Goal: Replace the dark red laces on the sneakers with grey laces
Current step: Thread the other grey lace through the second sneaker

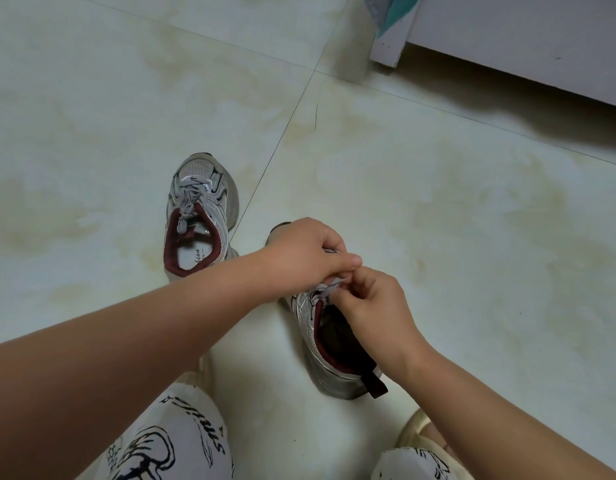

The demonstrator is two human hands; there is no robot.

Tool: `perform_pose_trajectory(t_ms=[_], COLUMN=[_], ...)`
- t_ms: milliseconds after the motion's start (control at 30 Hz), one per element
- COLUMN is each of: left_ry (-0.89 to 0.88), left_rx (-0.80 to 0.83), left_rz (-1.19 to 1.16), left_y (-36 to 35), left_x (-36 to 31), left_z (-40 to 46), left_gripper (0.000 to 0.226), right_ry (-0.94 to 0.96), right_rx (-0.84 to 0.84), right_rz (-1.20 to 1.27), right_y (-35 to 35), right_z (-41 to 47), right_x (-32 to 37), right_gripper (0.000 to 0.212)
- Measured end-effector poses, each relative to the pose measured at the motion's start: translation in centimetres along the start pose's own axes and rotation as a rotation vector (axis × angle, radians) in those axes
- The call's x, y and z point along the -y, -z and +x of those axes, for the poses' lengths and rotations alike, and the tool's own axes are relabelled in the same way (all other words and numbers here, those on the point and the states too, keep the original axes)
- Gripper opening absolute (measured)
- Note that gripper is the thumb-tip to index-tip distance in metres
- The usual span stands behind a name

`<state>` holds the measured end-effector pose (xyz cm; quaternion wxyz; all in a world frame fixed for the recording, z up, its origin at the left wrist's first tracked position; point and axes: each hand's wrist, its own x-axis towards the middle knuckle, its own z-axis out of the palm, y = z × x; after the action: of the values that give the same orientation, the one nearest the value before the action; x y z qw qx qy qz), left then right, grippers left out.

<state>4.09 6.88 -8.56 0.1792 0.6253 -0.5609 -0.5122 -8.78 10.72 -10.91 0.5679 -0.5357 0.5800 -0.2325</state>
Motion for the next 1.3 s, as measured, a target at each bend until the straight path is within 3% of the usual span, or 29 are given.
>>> perform_pose_trajectory(t_ms=[200,300,367,467,633,800,900,1033,1200,1300], left_ry=[0.046,0.076,0.133,0.117,0.051,0.109,0.130,0.125,0.052,-0.137], left_rx=[-0.033,-0.042,-0.010,0.027,-0.103,-0.156,-0.168,-0.218,-0.301,-0.359], left_rz=[-0.204,-0.374,-0.492,-0.339,-0.162,-0.289,-0.354,-0.434,-0.340,-0.091], left_y=[-0.4,-0.6,-0.7,-0.7,-1.1,-1.5,-1.9,-2.3,-3.1,-3.3], left_x=[1.1,1.2,2.0,2.9,3.2,3.6,3.5,3.8,3.9,3.9], left_z=[-0.5,-1.1,-1.6,-2.2,-2.4,-2.7,-2.7,-2.7,-3.0,-3.1], left_gripper=[0.018,0.004,0.029,0.031,0.031,0.025,0.025,0.024,0.027,0.015], right_ry=[-0.038,-0.048,-0.077,-0.102,-0.105,0.004,0.049,0.058,0.025,-0.003], right_rx=[0.019,-0.012,-0.012,0.001,0.013,0.057,-0.041,-0.093,-0.109,-0.114], right_rz=[0.098,0.090,0.132,0.191,0.169,-0.044,-0.143,-0.082,-0.008,0.025], right_y=[0.4,0.3,0.4,0.5,0.8,0.3,-0.2,-0.2,-0.2,-0.2], right_z=[0.0,0.2,0.3,0.4,0.5,0.0,-0.1,-0.3,-0.4,-0.2], right_x=[0.1,0.5,0.5,0.6,0.7,0.7,0.5,0.4,0.6,0.5], right_gripper=[0.019,0.007,0.020,0.029,0.025,0.048,0.047,0.045,0.041,0.037])
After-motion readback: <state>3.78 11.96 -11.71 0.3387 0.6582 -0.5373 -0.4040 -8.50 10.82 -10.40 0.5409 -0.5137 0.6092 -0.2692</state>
